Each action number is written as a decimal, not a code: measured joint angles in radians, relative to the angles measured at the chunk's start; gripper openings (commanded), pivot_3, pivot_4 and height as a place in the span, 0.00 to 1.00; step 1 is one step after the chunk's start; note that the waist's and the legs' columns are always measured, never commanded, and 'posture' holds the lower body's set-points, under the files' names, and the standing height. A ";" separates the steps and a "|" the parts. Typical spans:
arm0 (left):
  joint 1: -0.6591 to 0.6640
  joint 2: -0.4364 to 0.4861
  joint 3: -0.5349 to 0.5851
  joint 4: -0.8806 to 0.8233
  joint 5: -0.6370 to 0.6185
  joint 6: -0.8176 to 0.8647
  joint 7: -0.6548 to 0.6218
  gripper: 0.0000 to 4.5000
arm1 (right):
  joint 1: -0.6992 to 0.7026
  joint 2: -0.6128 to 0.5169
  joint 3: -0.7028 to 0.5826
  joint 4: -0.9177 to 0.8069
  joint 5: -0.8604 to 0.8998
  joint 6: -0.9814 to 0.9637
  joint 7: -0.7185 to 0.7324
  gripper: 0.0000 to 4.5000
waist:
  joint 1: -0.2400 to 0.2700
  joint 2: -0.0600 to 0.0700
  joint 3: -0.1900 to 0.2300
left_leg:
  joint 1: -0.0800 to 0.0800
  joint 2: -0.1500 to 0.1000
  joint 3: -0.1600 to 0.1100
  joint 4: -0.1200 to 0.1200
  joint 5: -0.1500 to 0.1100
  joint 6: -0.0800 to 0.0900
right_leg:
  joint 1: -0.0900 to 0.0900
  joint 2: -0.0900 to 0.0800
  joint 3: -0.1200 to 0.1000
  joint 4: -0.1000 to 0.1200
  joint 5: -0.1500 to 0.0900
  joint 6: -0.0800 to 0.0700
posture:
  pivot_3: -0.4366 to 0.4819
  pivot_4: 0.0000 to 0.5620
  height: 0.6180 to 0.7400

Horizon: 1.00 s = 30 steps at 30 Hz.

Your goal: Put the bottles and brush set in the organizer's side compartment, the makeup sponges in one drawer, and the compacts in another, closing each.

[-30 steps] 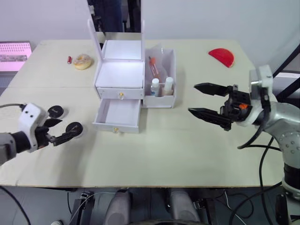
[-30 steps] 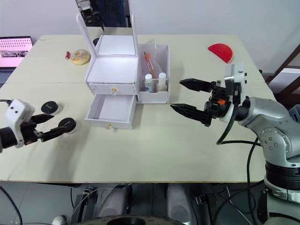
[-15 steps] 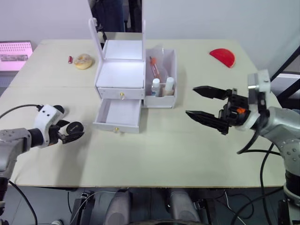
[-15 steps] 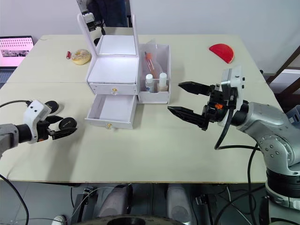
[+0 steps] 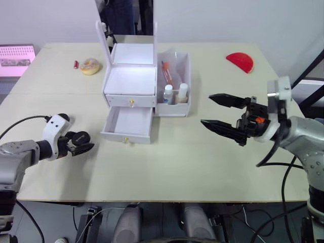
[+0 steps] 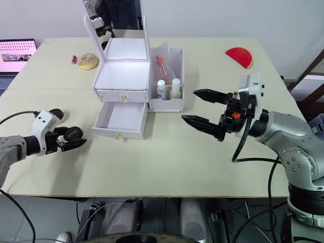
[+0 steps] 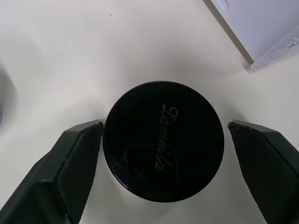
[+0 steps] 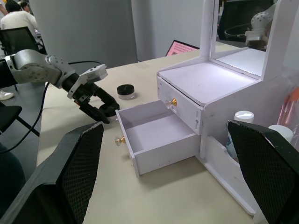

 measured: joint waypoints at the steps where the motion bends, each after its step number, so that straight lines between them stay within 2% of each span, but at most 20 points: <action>1: 0.000 -0.001 0.001 0.000 0.000 0.001 0.001 0.69 | 0.000 0.000 0.000 0.000 0.000 0.000 0.000 1.00 | 0.000 0.000 0.000 | 0.000 0.000 0.000 0.000 0.000 0.000 | 0.000 0.000 0.000 0.000 0.000 0.000 | 0.48 0.27 1.00; 2: 0.000 -0.001 0.003 0.000 0.000 0.001 0.003 0.60 | 0.000 -0.002 0.000 0.000 0.000 0.000 0.000 1.00 | 0.000 0.000 0.000 | 0.000 0.000 0.000 0.000 0.000 0.000 | 0.000 0.000 0.000 0.000 0.000 0.000 | 0.48 0.27 1.00; 11: 0.000 0.001 0.012 -0.005 -0.002 0.004 -0.006 0.59 | 0.000 -0.005 0.000 0.000 -0.001 -0.001 0.001 1.00 | 0.000 0.000 0.000 | 0.000 0.000 0.000 0.000 0.000 0.000 | 0.000 0.000 0.000 0.000 0.000 0.000 | 0.48 0.27 1.00; 15: -0.018 0.038 0.048 -0.031 -0.018 0.021 -0.026 0.59 | 0.001 -0.005 0.000 0.000 -0.002 -0.002 0.002 1.00 | 0.000 0.000 0.000 | 0.000 0.000 0.000 0.000 0.000 0.000 | 0.000 0.000 0.000 0.000 0.000 0.000 | 0.48 0.27 1.00; 20: -0.167 0.113 0.053 -0.103 -0.076 0.076 -0.097 0.59 | 0.007 -0.004 0.007 0.001 -0.012 -0.014 0.003 1.00 | 0.003 -0.001 0.000 | 0.000 0.000 0.000 0.001 0.000 0.000 | 0.002 0.000 0.000 0.000 0.000 0.000 | 0.48 0.27 1.00; 25: -0.293 0.096 -0.031 -0.149 -0.105 0.132 -0.153 0.59 | 0.012 -0.001 0.031 0.002 -0.031 -0.021 -0.001 1.00 | -0.002 -0.001 0.000 | 0.002 0.000 0.000 0.000 0.000 0.000 | 0.002 0.000 0.000 0.001 0.000 0.000 | 0.48 0.27 1.00; 30: -0.330 0.055 -0.166 -0.164 -0.097 0.132 -0.220 0.59 | 0.027 0.005 0.030 -0.015 -0.030 -0.021 -0.025 1.00 | -0.003 -0.001 0.000 | 0.002 0.000 0.000 0.000 0.000 0.000 | 0.002 0.000 0.000 0.001 0.000 0.000 | 0.48 0.27 1.00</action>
